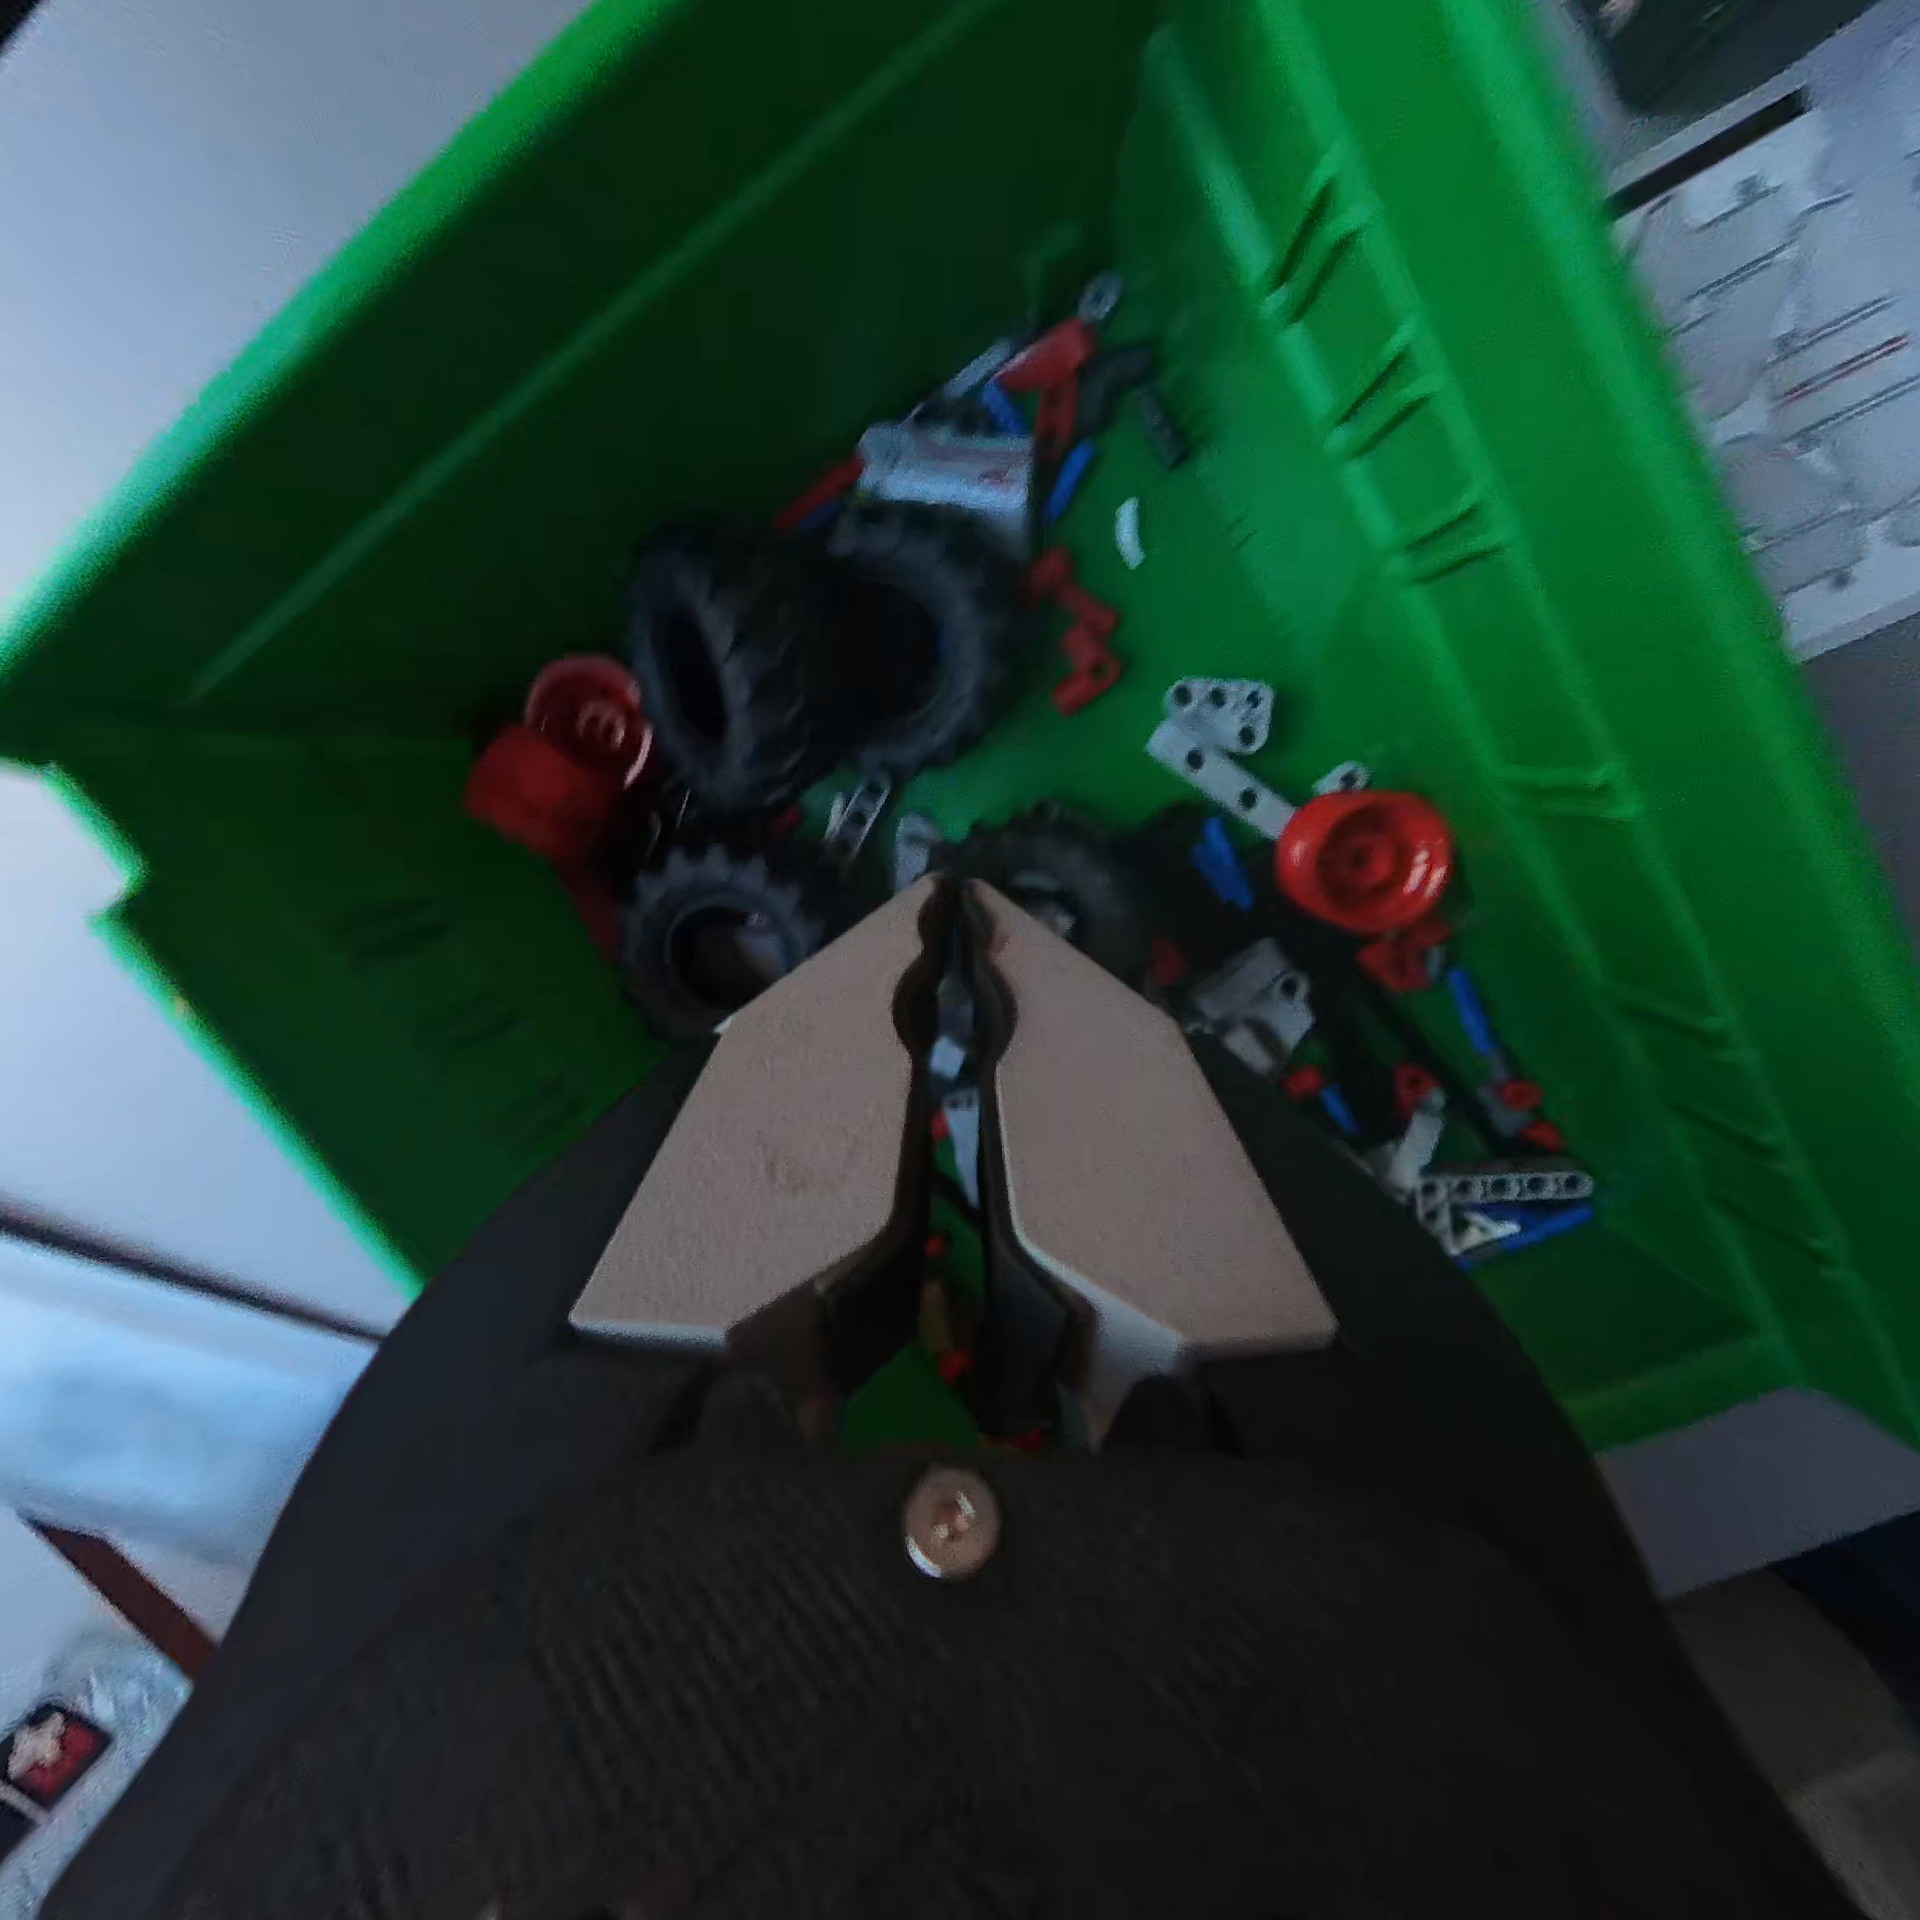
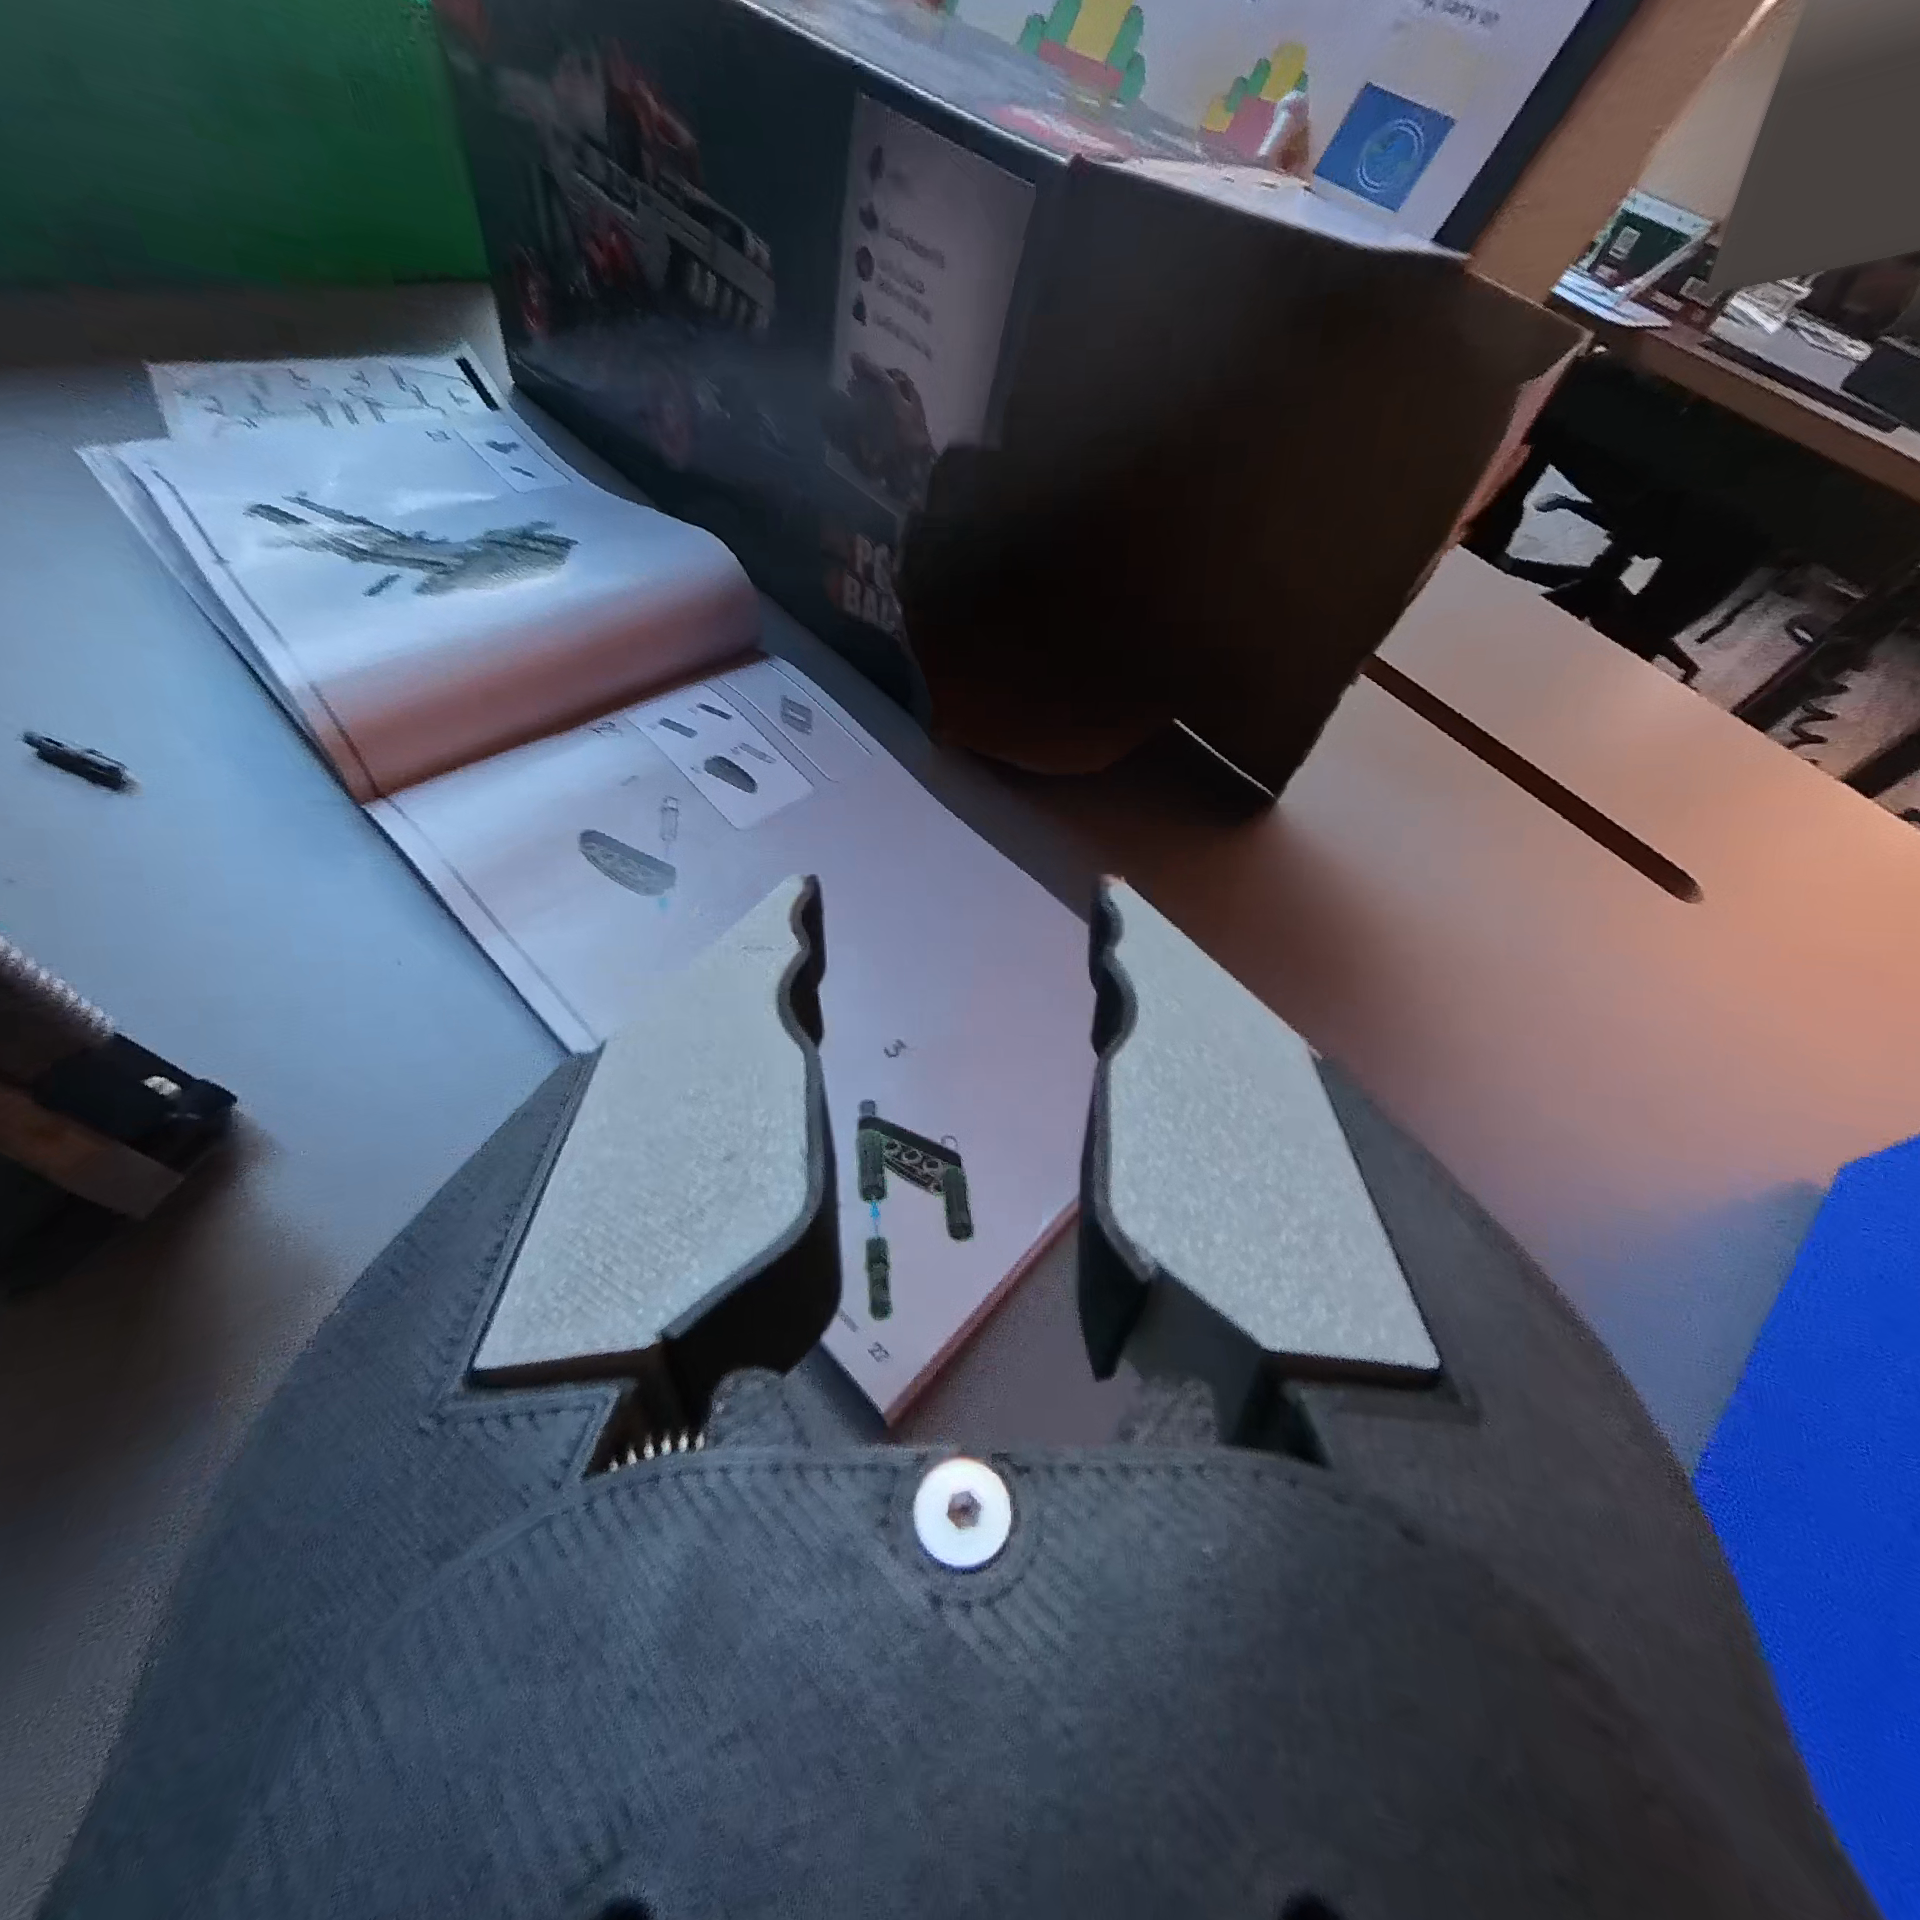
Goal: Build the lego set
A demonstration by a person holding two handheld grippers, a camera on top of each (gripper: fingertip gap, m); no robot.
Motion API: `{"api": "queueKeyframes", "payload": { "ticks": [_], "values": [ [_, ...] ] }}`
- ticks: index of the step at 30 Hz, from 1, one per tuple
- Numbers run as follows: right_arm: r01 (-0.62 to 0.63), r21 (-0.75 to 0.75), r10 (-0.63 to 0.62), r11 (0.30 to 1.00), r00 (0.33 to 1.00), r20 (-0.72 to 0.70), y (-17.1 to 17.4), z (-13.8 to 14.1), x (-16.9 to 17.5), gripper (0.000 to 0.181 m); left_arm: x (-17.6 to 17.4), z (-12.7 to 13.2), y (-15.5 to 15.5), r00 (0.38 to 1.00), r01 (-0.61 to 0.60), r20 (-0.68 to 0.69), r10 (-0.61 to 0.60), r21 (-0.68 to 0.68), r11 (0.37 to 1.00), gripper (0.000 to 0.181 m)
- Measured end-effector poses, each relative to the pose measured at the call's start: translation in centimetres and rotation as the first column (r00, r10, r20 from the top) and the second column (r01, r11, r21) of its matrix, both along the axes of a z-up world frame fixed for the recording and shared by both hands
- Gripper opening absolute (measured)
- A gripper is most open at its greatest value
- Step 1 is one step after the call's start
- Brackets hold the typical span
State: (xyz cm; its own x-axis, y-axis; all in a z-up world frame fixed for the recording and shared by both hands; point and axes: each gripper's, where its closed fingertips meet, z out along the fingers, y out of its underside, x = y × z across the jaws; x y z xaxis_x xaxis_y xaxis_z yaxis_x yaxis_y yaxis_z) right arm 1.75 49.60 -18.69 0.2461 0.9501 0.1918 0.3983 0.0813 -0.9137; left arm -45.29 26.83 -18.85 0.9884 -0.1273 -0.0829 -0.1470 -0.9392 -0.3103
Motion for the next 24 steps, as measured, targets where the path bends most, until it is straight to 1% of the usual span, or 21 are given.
{"api": "queueKeyframes", "payload": {
  "ticks": [1,2,4,6,9,12,14,15,16,17,18,20,21,24],
  "values": [
    [0.013,0.005,-0.013,1.0,1.0,0.002,0.2,0.0,0.1,0.049,0.6,0.0,0.7,0.999,0.032,0.008,-0.032,0.014,0.999,0.009],
    [0.023,0.007,-0.023,1.0,1.0,-0.001,0.4,0.0,0.2,0.05,1.3,0.0,1.3,0.998,0.057,0.026,-0.058,0.02,0.998,0.029],
    [0.047,0.016,-0.047,0.999,0.999,0.009,0.8,-0.1,0.4,0.05,2.3,-0.1,1.9,0.993,0.08,0.084,-0.081,0.01,0.997,0.036],
    [0.083,0.046,-0.084,0.996,0.996,0.038,1.4,-0.5,0.7,0.05,2.8,-0.2,2.2,0.988,0.114,0.108,-0.113,-0.004,0.993,0.042],
    [0.14,0.083,-0.145,0.987,0.988,0.058,2.4,-0.7,1.1,0.051,3.1,-0.4,1.7,0.978,0.186,0.104,-0.179,-0.061,0.981,0.041],
    [0.206,0.109,-0.214,0.972,0.974,0.07,3.7,-0.7,1.6,0.053,2.1,0.1,1.6,0.975,0.223,0.031,-0.222,-0.086,0.971,0.04],
    [0.248,0.131,-0.26,0.96,0.962,0.079,4.6,-0.6,2.0,0.053,0.2,1.3,1.3,0.972,0.221,-0.067,-0.227,-0.081,0.972,0.044],
    [0.265,0.14,-0.278,0.954,0.957,0.08,4.8,-0.6,2.2,0.053,-1.2,2.4,1.2,0.97,0.203,-0.124,-0.208,-0.053,0.978,0.043],
    [0.279,0.142,-0.292,0.95,0.953,0.082,5.0,-0.6,2.4,0.053,-2.1,3.6,1.4,0.972,0.178,-0.153,-0.177,-0.007,0.984,0.04],
    [0.289,0.143,-0.302,0.947,0.95,0.081,5.1,-0.6,2.5,0.053,-2.4,4.7,1.7,0.979,0.161,-0.137,-0.153,0.045,0.986,0.04],
    [0.295,0.146,-0.309,0.944,0.948,0.079,5.2,-0.5,2.6,0.053,-1.8,5.6,2.0,0.986,0.155,-0.082,-0.147,0.096,0.983,0.041],
    [0.308,0.155,-0.323,0.939,0.943,0.082,5.5,-0.5,2.7,0.053,0.1,6.4,2.1,0.984,0.169,0.036,-0.175,0.144,0.975,0.041],
    [0.31,0.154,-0.325,0.938,0.942,0.08,5.5,-0.4,2.7,0.053,0.5,6.3,2.0,0.981,0.181,0.044,-0.189,0.133,0.974,0.041],
    [0.304,0.12,-0.313,0.945,0.947,0.068,5.3,-0.4,2.6,0.053,-0.1,5.3,1.5,0.975,0.217,-0.072,-0.212,0.071,0.974,0.04]
  ]
}}
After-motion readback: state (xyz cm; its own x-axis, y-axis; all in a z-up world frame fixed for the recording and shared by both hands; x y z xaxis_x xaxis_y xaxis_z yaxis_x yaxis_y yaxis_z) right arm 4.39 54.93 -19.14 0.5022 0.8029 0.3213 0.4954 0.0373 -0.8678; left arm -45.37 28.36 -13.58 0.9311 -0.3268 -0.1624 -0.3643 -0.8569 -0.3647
